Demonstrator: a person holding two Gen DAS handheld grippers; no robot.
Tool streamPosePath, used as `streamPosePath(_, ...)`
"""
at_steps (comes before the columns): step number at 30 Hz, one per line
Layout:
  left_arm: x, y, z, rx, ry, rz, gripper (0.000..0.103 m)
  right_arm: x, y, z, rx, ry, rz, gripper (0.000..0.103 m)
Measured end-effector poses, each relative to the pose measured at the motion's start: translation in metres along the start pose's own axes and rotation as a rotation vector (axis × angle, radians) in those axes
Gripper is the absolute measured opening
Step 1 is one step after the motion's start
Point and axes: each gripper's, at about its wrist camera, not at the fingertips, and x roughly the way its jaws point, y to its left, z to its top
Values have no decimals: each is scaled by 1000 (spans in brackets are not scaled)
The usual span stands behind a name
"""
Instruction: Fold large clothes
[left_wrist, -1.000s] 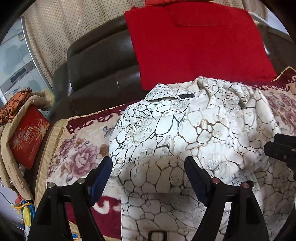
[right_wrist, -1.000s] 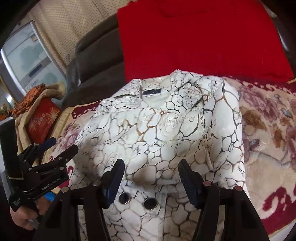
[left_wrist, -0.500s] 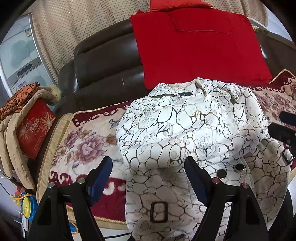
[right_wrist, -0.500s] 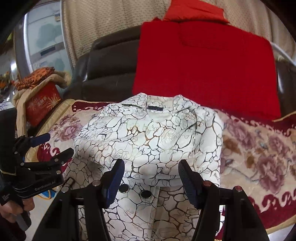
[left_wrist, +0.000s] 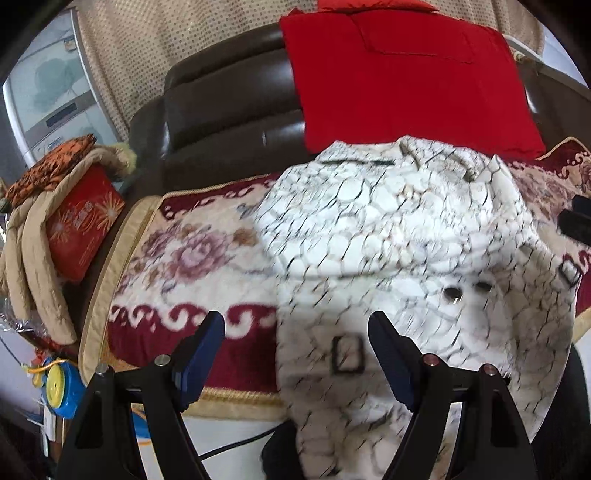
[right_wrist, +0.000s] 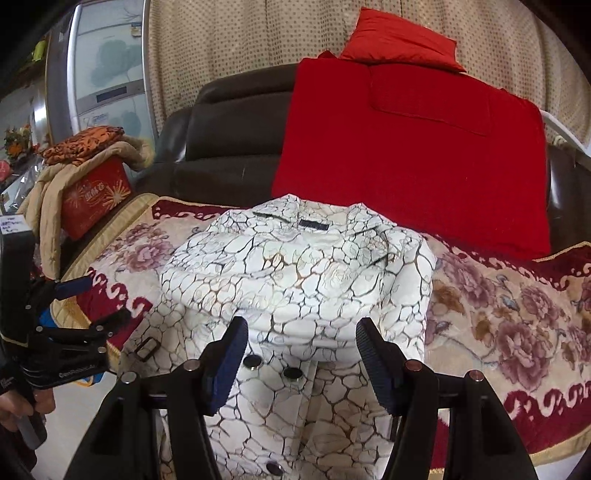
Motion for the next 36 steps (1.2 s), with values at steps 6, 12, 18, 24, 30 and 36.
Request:
streamPosePath(6, -8, 22, -33, -25, 55, -35, 80, -7, -13, -22, 37, 42, 24, 65)
streamPosePath(12, -1, 29, -59, -67, 141, -142, 81, -5, -38, -50, 129, 125, 72, 65)
streamPosePath(18, 14, 34, -76, -126, 191, -204, 81, 13, -62, -82, 292, 257, 181, 65)
streamPosePath(24, 16, 47, -70, -196, 165, -262, 81, 26, -71, -101, 377, 328, 222, 65)
streamPosePath(30, 39, 48, -74, -222, 236, -298, 81, 36, -83, -110, 395, 365, 149, 65)
streamPosePath(36, 67, 44, -77, -223, 272, -324, 81, 29, -106, -106, 454, 308, 101, 65)
